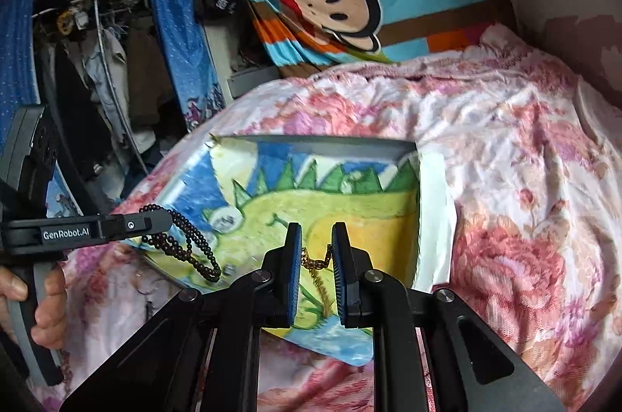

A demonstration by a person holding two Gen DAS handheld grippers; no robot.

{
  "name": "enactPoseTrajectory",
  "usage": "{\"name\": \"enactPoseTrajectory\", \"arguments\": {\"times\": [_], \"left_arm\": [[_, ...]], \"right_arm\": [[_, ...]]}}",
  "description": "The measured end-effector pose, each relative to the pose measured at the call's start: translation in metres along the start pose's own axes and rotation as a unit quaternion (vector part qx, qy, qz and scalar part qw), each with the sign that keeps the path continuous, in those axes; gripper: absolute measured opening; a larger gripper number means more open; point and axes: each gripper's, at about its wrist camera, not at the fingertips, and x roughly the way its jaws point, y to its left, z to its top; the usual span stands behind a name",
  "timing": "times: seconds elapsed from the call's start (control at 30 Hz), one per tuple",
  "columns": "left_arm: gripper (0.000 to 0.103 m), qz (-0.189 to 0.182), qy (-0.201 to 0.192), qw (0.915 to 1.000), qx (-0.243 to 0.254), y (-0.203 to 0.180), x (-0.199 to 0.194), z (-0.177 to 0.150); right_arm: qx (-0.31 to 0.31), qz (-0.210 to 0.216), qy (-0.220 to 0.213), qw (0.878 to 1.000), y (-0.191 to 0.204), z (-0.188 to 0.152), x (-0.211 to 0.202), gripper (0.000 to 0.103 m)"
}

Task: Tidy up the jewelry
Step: 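Lift the necklace and gold chain over the tray and open both grippers, then withdraw both grippers from the tray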

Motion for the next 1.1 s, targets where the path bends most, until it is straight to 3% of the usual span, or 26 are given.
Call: {"name": "enactPoseTrajectory", "arguments": {"times": [0.2,0.47,0.5,0.53,0.57,0.6,0.63,0.7,0.73,0.77,0.87,0.97,1.1], "left_arm": [[0.006,0.003,0.027,0.9995,-0.015,0.010,0.033,-0.013],[0.006,0.040,0.069,0.9968,-0.006,0.023,0.054,-0.026],[0.006,0.044,0.076,0.9961,-0.007,0.025,0.056,-0.026],[0.007,0.046,0.082,0.9956,-0.007,0.026,0.056,-0.027],[0.010,0.046,0.084,0.9954,-0.005,0.026,0.055,-0.028],[0.021,0.050,0.083,0.9953,-0.002,0.026,0.051,-0.029],[0.028,0.057,0.082,0.9950,0.000,0.025,0.048,-0.029],[0.064,0.057,0.073,0.9957,-0.005,0.025,0.040,-0.029],[0.070,0.053,0.063,0.9965,-0.013,0.026,0.034,-0.029],[0.075,0.048,0.048,0.9974,-0.024,0.028,0.026,-0.030],[0.076,0.042,0.030,0.9981,-0.033,0.027,0.006,-0.029],[0.086,0.056,0.009,0.9979,-0.032,0.024,-0.016,-0.031],[0.098,0.066,-0.045,0.9965,-0.024,0.019,-0.054,-0.039]], "right_arm": [[-0.005,0.000,0.057,0.998,-0.006,-0.021,0.030,0.014],[-0.011,-0.014,0.106,0.994,-0.006,-0.039,0.046,0.015],[-0.012,-0.016,0.108,0.994,-0.006,-0.039,0.046,0.017],[-0.013,-0.017,0.110,0.994,-0.005,-0.039,0.045,0.025],[-0.011,-0.019,0.108,0.994,-0.005,-0.038,0.042,0.032],[-0.009,-0.022,0.105,0.994,-0.006,-0.038,0.040,0.044],[-0.007,-0.024,0.100,0.995,-0.006,-0.037,0.035,0.049],[-0.006,-0.029,0.089,0.996,-0.006,-0.035,0.023,0.049],[-0.006,-0.034,0.085,0.996,-0.006,-0.033,0.017,0.051],[-0.008,-0.046,0.076,0.996,-0.005,-0.033,0.007,0.054],[-0.021,-0.072,0.043,0.996,-0.002,-0.031,-0.020,0.068],[-0.019,-0.076,0.016,0.997,0.000,-0.028,-0.048,0.072],[-0.011,-0.076,-0.027,0.997,0.005,-0.027,-0.087,0.091]]}}
